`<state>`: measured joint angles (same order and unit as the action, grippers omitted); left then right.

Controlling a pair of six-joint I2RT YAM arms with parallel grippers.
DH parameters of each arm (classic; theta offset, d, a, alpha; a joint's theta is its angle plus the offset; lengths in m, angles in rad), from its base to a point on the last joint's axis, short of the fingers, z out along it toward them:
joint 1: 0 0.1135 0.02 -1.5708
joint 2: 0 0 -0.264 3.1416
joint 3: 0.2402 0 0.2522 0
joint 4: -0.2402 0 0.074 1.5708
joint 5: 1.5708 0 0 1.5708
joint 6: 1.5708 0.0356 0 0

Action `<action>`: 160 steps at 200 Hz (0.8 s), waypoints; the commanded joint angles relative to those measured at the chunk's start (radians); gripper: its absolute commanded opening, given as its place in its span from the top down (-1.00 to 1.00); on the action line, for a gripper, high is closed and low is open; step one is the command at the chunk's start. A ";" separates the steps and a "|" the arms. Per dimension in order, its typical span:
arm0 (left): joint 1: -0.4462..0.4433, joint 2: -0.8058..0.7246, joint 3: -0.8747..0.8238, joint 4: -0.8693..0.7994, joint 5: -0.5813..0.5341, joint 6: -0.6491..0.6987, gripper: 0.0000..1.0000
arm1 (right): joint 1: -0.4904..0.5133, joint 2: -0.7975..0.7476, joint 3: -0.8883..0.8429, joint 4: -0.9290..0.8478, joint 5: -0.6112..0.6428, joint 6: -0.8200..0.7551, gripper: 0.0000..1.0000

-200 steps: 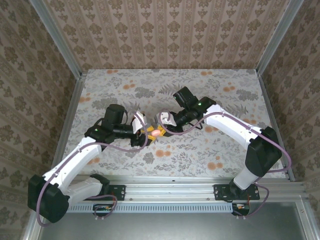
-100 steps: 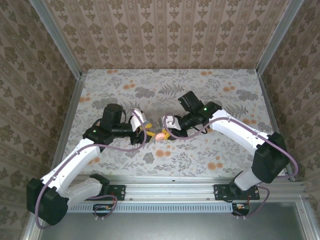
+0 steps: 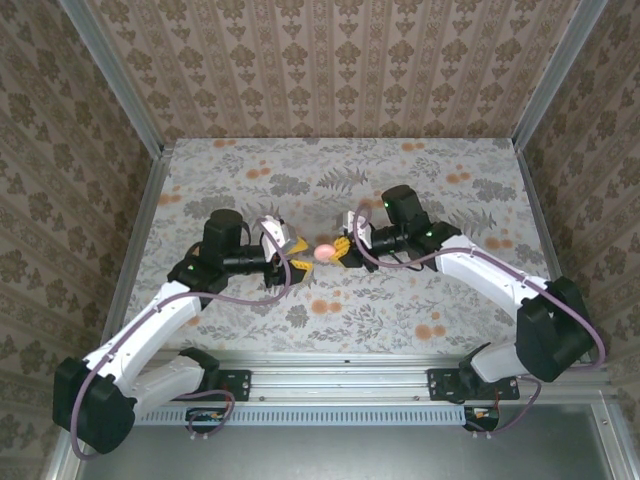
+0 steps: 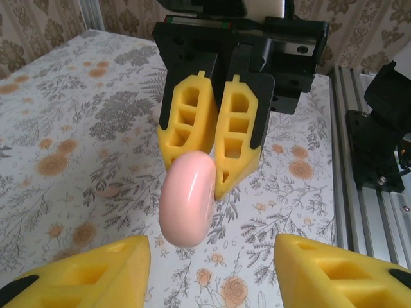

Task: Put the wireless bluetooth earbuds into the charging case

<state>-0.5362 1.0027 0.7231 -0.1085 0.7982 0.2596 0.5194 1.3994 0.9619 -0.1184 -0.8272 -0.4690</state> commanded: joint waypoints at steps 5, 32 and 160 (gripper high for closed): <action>-0.004 -0.021 -0.014 0.111 0.031 -0.038 -0.09 | -0.013 -0.054 -0.055 0.237 -0.034 0.208 0.87; 0.001 -0.028 -0.017 0.161 -0.008 -0.066 -0.10 | -0.014 -0.062 -0.104 0.367 0.012 0.339 0.87; 0.126 -0.134 -0.045 0.190 -0.097 -0.270 -0.14 | -0.013 0.010 -0.058 0.464 0.097 0.474 0.87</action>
<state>-0.4492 0.8772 0.6945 0.0608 0.6952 0.0509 0.5091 1.3678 0.8665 0.2909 -0.7338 -0.0433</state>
